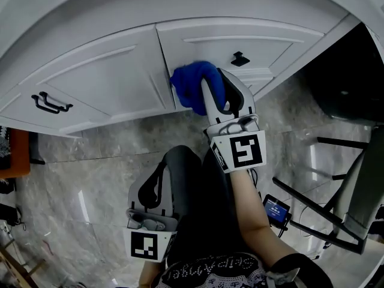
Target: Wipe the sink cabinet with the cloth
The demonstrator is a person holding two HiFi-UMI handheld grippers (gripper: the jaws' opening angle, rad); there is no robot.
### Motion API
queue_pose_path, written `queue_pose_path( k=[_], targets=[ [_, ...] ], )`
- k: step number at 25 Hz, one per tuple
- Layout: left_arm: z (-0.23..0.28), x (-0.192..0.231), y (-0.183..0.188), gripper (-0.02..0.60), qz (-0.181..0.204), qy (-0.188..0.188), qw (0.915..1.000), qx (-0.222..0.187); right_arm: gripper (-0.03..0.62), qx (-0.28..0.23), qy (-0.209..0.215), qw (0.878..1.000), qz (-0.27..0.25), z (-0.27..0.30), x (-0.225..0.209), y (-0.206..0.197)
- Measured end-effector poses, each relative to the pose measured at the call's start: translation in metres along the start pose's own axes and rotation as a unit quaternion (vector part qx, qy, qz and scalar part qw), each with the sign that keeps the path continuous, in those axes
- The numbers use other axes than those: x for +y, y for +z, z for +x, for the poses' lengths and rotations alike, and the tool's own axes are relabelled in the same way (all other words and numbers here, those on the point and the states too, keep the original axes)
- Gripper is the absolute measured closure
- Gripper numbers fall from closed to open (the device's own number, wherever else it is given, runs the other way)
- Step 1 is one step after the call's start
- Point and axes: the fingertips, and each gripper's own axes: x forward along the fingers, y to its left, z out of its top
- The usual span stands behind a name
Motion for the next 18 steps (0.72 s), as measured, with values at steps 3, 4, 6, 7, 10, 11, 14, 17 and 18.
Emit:
queue_pose_path(
  k=[3,4,6,7,10,11,14,17,18],
  targets=[
    [-0.002,-0.002,0.006,0.578,0.004,0.0,1.0,-0.006,0.476,0.005,0.006,1.0,-0.011,0.0,-0.002,-0.001],
    [-0.002,-0.001,0.007,0.578,0.005,0.001,1.0,-0.008,0.476,0.004,0.008,1.0,-0.014,0.0,-0.002,-0.001],
    [-0.002,-0.001,0.01,0.578,0.016,-0.003,0.9998,-0.015,0.476,0.002,0.011,1.0,-0.017,0.0,-0.003,-0.001],
    [-0.002,-0.002,0.011,0.578,0.021,-0.006,0.9996,-0.017,0.476,0.002,0.012,1.0,-0.018,0.0,-0.003,-0.001],
    [-0.002,-0.001,0.014,0.578,0.025,-0.003,0.9995,-0.02,0.476,0.005,0.014,1.0,-0.024,0.0,-0.005,-0.001],
    [-0.002,-0.001,0.013,0.578,0.024,-0.001,0.9995,-0.019,0.476,0.005,0.014,1.0,-0.025,0.0,-0.005,-0.001],
    [0.0,0.001,0.013,0.578,0.02,0.002,0.9996,-0.02,0.476,0.005,0.008,1.0,-0.023,-0.003,-0.013,-0.002],
    [0.002,0.002,0.011,0.578,0.016,0.001,0.9997,-0.019,0.476,0.007,-0.007,1.0,-0.016,-0.008,-0.025,-0.004],
    [0.002,0.002,0.01,0.578,0.015,0.0,0.9997,-0.019,0.476,0.008,-0.013,1.0,-0.013,-0.009,-0.03,-0.004]
  ],
)
